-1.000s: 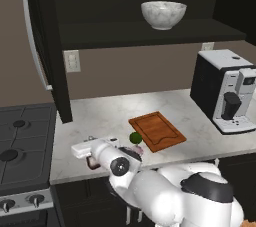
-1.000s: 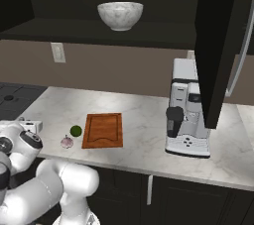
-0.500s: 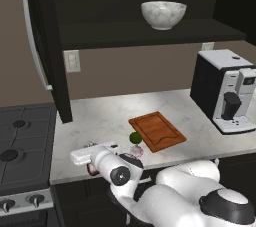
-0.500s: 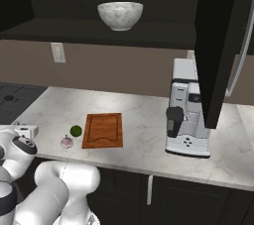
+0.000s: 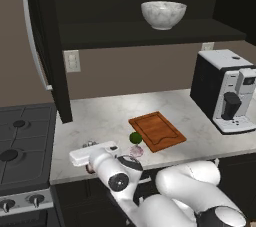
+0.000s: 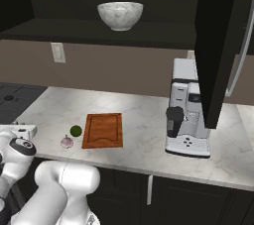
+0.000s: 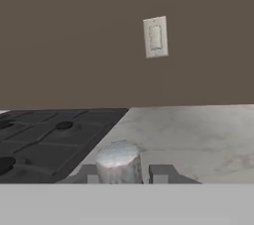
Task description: Open the cabinet. Place the bowl and condiment on the counter. Then place the lime and garlic on the cutting board.
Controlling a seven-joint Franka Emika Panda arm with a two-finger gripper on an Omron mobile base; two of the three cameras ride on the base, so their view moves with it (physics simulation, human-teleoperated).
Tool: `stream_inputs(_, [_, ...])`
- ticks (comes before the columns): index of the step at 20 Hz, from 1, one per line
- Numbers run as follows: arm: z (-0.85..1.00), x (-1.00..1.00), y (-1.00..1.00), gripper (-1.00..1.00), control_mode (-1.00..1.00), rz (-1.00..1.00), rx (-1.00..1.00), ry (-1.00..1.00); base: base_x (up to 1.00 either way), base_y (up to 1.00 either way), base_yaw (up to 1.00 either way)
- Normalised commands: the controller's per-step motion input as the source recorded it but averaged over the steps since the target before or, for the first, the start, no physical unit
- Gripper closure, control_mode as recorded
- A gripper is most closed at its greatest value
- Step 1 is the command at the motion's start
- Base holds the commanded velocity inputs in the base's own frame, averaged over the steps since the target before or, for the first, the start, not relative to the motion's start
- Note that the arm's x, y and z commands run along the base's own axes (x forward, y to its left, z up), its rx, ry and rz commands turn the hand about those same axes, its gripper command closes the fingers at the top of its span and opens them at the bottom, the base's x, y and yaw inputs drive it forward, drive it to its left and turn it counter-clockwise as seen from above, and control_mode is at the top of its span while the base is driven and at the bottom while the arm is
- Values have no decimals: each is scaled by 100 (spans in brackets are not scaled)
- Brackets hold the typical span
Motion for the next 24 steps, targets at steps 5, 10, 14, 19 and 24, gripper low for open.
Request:
stream_inputs(5, [-1,1,0,100,-100,0,7,-14,0,0,0])
stream_inputs(10, [-20,16,0,100,-100,1,3,-4,0,0,0])
stream_inputs(14, [-36,34,0,100,-100,1,1,0,0,0,0])
stream_inputs(19, [-35,37,0,100,-100,0,1,0,0,0,0])
stream_inputs(24, [-28,27,-2,-100,-100,0,1,0,0,0,0])
